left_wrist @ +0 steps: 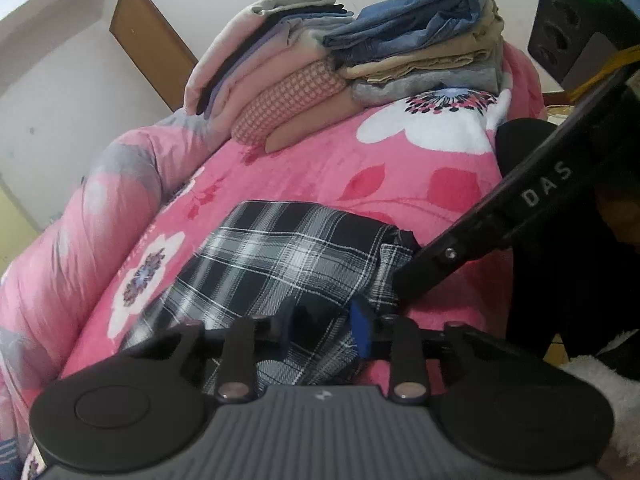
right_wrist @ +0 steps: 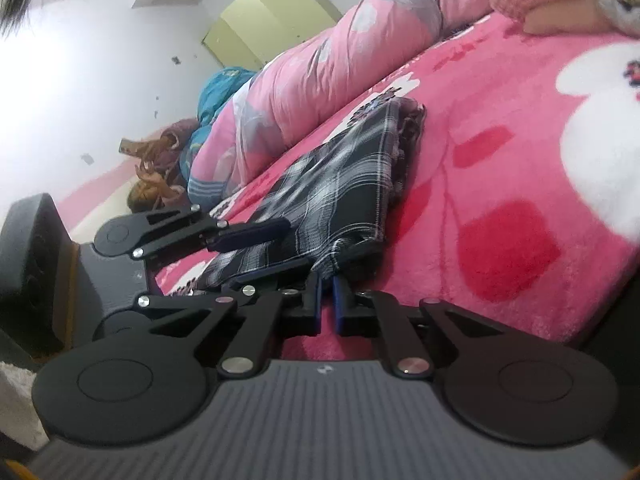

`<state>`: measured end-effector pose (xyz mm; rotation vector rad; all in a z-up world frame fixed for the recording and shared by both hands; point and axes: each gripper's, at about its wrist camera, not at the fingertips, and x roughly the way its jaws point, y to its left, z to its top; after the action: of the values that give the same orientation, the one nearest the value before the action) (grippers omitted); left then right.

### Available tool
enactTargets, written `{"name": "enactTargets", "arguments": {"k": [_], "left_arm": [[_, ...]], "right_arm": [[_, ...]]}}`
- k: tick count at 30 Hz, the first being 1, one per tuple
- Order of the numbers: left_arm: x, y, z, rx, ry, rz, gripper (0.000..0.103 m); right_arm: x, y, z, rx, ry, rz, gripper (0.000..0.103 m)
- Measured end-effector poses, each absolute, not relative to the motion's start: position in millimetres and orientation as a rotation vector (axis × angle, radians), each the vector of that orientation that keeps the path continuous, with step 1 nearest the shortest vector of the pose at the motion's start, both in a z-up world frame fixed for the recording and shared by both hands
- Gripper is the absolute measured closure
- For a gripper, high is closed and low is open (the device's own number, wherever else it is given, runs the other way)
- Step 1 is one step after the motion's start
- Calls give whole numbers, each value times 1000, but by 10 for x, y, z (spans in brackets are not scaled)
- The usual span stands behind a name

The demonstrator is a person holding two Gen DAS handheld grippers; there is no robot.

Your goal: Fold clothes

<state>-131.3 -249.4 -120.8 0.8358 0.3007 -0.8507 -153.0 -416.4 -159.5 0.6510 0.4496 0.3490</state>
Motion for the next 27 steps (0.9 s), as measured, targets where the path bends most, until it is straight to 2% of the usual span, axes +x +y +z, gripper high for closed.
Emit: {"name": "enactTargets", "arguments": {"k": [3, 13, 21, 27], "left_arm": [[-1287, -2455, -1167, 786, 306, -846, 97], [-1211, -2336, -970, 601, 313, -865, 98], [-1235, -2293, -1057, 604, 346, -905, 99], [-1207, -2241, -1111, 601, 365, -911, 98]], "right_arm": [[-1511, -4194, -1606, 681, 422, 347, 99], [-1361, -4145, -1568, 672, 377, 377, 99], [-1384, -4105, -1518, 619, 280, 234, 103], [-1478, -3935, -1474, 460, 269, 146, 103]]}}
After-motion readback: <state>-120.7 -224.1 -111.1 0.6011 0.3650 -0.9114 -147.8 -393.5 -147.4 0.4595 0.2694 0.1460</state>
